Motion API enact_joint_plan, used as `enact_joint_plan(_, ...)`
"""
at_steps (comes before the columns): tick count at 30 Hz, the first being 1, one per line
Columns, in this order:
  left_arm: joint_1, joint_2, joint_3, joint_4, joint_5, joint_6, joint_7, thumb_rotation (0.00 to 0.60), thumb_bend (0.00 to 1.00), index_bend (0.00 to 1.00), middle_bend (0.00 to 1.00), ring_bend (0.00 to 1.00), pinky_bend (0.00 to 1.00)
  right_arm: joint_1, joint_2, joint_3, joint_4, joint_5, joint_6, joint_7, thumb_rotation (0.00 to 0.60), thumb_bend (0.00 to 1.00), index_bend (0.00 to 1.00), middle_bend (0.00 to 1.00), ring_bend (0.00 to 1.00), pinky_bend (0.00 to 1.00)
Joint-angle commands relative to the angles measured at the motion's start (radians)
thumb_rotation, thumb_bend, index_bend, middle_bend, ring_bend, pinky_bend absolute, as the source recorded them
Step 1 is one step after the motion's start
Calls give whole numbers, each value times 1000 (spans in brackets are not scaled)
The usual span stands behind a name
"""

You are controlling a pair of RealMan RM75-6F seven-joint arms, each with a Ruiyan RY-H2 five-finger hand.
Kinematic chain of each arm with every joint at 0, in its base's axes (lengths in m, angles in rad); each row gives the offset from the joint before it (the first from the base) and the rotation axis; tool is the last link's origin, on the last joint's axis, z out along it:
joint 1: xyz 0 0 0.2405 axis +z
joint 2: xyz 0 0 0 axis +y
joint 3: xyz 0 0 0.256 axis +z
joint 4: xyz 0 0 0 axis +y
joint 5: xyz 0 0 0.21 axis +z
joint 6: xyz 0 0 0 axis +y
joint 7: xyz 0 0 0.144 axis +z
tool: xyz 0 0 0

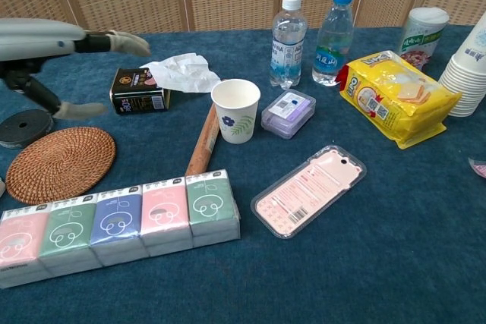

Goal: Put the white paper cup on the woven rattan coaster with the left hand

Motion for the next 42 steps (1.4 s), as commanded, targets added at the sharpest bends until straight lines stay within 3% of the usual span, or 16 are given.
enact_joint_plan(1,-80,-103,-32,76,-25,-53,52,445,392,0,0,0,0,-5,-1,1,6,4,4,7,600,514,208,181,0,37)
enact_joint_plan(12,-225,-340,-83,261,-157,-112,136,484,388,0,0,0,0,-35,18,9,33,27,28,63,600,515,208,180,0,52)
enact_joint_plan(19,-290,-422,-99,347,-233,-164,110,491,387,0,0,0,0,-47,20,4,46,35,24,75,600,515,209,180,0,53)
enact_joint_plan(24,-318,-461,-101,388,-243,-166,81,536,388,0,0,0,10,-57,21,5,48,45,27,81,600,517,210,180,0,52)
enact_joint_plan(29,-334,-481,-97,428,-254,-169,56,591,389,0,0,0,105,-67,25,5,48,46,36,83,600,517,212,180,0,99)
enact_joint_plan(34,-344,-498,-96,458,-260,-166,21,600,389,17,0,6,200,-77,30,8,44,56,40,89,600,518,215,180,0,103)
enact_joint_plan(38,-348,-522,-98,485,-259,-155,-18,600,391,128,0,139,311,-79,25,8,49,58,36,92,600,516,217,180,0,104)
enact_joint_plan(42,-354,-534,-92,505,-242,-151,-54,600,391,201,15,218,356,-79,20,10,57,63,29,96,600,517,217,181,0,118)
